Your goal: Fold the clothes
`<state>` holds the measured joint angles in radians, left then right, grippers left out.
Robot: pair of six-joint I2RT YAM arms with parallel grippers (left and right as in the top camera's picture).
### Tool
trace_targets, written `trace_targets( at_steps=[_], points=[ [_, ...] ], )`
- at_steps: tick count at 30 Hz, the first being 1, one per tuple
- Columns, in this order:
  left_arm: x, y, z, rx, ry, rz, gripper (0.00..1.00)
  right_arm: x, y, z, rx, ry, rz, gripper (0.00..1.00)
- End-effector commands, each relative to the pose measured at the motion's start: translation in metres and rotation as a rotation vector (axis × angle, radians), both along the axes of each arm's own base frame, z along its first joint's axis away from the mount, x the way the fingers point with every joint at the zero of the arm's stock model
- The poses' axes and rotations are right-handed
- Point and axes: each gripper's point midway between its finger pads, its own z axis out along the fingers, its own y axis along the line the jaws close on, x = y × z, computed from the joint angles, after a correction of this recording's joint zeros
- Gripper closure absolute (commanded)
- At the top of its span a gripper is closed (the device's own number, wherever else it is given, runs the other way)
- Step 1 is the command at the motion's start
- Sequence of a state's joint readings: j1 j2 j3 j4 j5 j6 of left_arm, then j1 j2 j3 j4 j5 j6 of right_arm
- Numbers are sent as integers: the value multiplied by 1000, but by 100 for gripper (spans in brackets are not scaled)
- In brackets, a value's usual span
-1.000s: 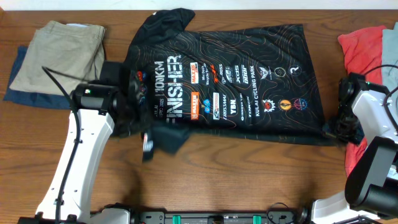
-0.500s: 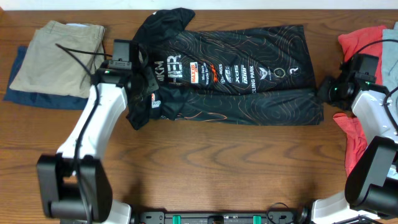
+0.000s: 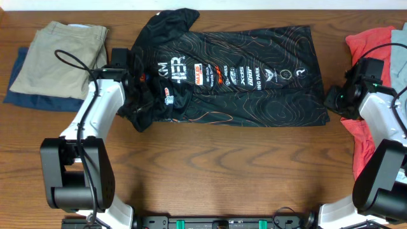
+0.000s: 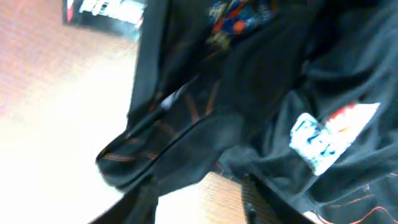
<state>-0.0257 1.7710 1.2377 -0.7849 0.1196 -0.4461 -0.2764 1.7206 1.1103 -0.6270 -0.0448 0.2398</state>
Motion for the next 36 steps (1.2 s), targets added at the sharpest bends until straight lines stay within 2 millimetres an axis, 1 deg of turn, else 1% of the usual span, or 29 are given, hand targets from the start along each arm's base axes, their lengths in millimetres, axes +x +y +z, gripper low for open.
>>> trace_targets(
  at_steps=[1,3,5,7,9,14,20,22,24,26,29,31,33,36],
  points=[
    [-10,7,-9,27,37,13,50,-14,-12,-11,-81,51,-11,54],
    [-16,8,-17,32,54,14,49,-16,-11,-18,-80,49,-10,51],
    [-20,13,-25,64,67,18,49,-19,-10,-26,-81,45,-10,49],
    [-21,23,-33,120,69,25,49,-22,-9,-33,-82,38,-10,47],
    [-21,30,-38,163,58,32,45,-23,-8,-41,-85,24,-10,43],
    [-22,33,-44,176,50,34,44,-25,1,-54,-49,-11,5,40],
    [-26,33,-44,180,67,33,44,-25,10,-61,-7,-43,23,42],
    [-29,35,-44,192,76,33,43,-28,11,-63,-5,-36,23,48],
    [-30,40,-44,220,81,36,39,-31,12,-65,-3,-30,24,62],
    [-31,42,-43,229,83,37,37,-33,13,-67,0,-23,23,75],
    [-31,42,-44,230,86,37,36,-36,13,-68,2,-10,29,85],
    [-33,42,-44,230,92,36,34,-39,14,-69,-4,4,55,98],
    [-35,42,-44,230,100,35,31,-46,12,-71,-25,35,76,99],
    [-38,42,-44,231,114,34,27,-69,-9,-75,-111,136,-9,99]
  ],
)
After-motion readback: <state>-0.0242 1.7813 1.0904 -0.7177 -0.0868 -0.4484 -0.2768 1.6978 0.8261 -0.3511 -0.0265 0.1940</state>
